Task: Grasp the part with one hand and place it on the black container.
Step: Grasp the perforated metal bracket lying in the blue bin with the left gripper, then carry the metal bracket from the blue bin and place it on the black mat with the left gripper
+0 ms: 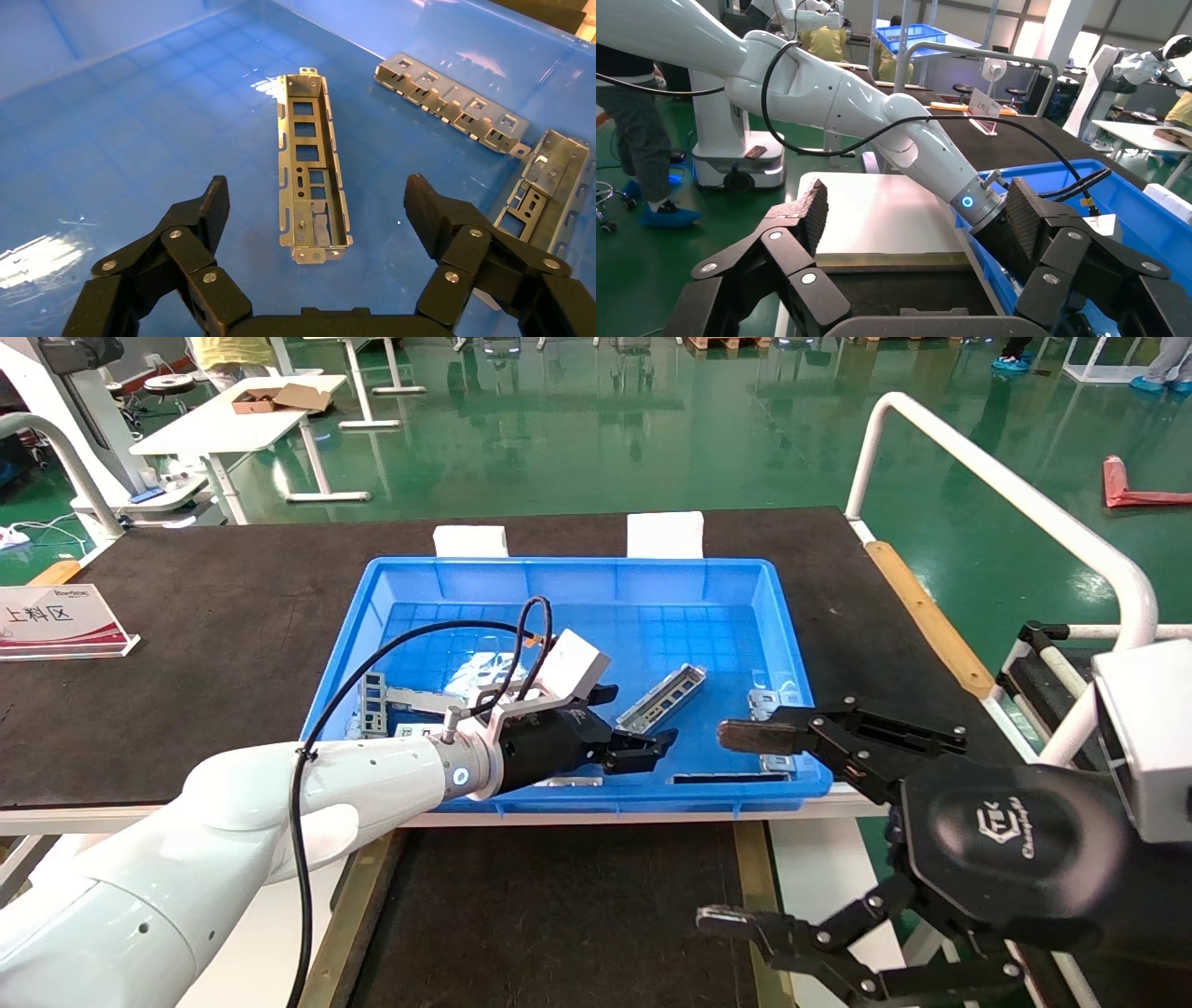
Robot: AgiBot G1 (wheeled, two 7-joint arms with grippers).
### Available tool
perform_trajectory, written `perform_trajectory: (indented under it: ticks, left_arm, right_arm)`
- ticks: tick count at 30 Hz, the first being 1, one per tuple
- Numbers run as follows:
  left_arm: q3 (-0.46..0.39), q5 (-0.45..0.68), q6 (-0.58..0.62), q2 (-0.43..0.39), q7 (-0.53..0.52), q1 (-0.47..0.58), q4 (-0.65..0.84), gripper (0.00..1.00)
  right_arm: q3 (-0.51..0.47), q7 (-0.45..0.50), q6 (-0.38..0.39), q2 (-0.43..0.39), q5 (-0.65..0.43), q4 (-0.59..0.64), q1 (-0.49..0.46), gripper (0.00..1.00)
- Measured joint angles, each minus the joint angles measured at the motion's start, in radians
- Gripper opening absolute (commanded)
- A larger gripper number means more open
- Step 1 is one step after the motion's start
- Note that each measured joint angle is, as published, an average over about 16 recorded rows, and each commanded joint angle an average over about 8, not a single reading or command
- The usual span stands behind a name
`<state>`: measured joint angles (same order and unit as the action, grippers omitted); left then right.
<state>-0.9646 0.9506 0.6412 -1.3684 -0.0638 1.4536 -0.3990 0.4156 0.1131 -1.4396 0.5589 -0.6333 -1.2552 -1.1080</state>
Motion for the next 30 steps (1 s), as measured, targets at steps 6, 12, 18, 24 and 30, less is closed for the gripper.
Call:
perform_trajectory:
  ticks: [6, 12, 18, 24, 30]
  left_arm:
    - [-0.040, -0.043, -0.022, 0.001, 0.005, 0.000, 0.000, 0.00]
    - [-0.074, -0.084, -0.037, 0.001, 0.012, 0.001, 0.004, 0.00]
    - [-0.103, -0.123, -0.047, 0.002, 0.019, 0.003, 0.008, 0.00]
    - [-0.127, -0.161, -0.052, 0.002, 0.024, 0.006, 0.012, 0.00]
    - [-0.148, -0.199, -0.054, 0.003, 0.028, 0.009, 0.020, 0.00]
  right_arm:
    - [0.000, 0.000, 0.000, 0.000, 0.000, 0.000, 0.000, 0.00]
    - [0.000, 0.000, 0.000, 0.000, 0.000, 0.000, 0.000, 0.00]
    - [0.000, 0.000, 0.000, 0.000, 0.000, 0.000, 0.000, 0.00]
    - [0.000, 0.000, 0.000, 0.000, 0.000, 0.000, 0.000, 0.00]
    - [0.000, 0.000, 0.000, 0.000, 0.000, 0.000, 0.000, 0.00]
